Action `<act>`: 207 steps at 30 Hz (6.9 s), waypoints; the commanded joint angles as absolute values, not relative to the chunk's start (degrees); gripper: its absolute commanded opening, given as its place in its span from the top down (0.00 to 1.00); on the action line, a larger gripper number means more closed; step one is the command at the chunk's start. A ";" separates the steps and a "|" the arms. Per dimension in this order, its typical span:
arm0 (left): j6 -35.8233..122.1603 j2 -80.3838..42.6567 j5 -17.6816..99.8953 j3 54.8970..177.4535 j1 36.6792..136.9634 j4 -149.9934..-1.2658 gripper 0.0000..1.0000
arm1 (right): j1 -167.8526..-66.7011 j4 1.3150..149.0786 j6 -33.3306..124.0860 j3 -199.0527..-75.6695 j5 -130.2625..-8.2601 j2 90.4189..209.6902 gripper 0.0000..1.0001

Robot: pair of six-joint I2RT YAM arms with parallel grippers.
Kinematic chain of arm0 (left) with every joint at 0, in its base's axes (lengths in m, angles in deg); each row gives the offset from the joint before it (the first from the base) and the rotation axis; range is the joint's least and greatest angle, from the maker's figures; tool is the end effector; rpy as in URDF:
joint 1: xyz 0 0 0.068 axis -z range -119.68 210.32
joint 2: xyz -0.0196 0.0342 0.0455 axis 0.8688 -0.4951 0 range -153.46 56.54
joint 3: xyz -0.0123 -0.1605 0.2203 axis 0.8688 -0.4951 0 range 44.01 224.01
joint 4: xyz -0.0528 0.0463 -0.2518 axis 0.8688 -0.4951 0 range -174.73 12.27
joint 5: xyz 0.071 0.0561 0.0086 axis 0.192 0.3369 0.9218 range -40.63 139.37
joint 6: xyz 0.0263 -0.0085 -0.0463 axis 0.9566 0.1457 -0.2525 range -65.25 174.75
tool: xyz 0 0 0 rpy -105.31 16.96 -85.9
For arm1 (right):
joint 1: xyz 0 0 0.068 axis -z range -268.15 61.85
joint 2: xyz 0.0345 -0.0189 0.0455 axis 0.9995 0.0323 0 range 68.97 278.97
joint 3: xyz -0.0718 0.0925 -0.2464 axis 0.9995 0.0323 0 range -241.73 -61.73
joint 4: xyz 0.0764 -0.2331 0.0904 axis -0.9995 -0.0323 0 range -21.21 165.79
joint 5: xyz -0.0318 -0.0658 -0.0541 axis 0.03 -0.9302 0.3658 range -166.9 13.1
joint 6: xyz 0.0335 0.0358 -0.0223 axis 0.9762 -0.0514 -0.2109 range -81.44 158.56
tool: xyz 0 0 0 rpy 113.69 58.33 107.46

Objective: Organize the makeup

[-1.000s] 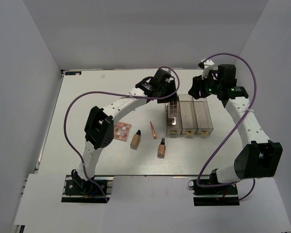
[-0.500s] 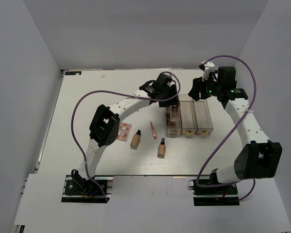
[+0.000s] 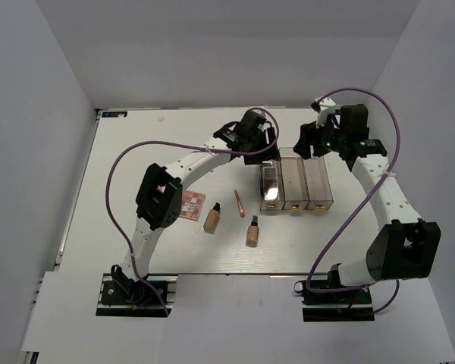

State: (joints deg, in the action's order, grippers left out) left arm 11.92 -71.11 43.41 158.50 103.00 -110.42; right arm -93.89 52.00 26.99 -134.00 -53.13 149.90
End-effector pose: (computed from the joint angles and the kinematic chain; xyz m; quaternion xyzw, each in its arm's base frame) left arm 0.3722 -0.3482 0.2466 0.0183 0.9255 -0.2901 0.2429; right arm 0.3165 0.0462 0.3395 -0.2271 0.8330 0.1563 0.4797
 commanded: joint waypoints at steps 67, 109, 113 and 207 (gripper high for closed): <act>39.90 -47.61 56.84 119.23 85.72 -124.67 0.02 | -95.70 44.60 16.43 -136.25 -36.48 153.34 0.20; -26.72 4.08 45.15 76.19 80.71 -111.58 0.26 | -128.66 38.08 23.35 -178.27 -37.70 199.40 0.11; -28.22 2.93 45.15 73.19 79.49 -107.26 0.26 | -130.33 39.75 25.20 -179.32 -38.93 201.68 0.11; -28.57 -18.52 49.46 66.33 75.00 -78.17 0.29 | -134.47 40.64 23.53 -171.68 -30.58 198.17 0.31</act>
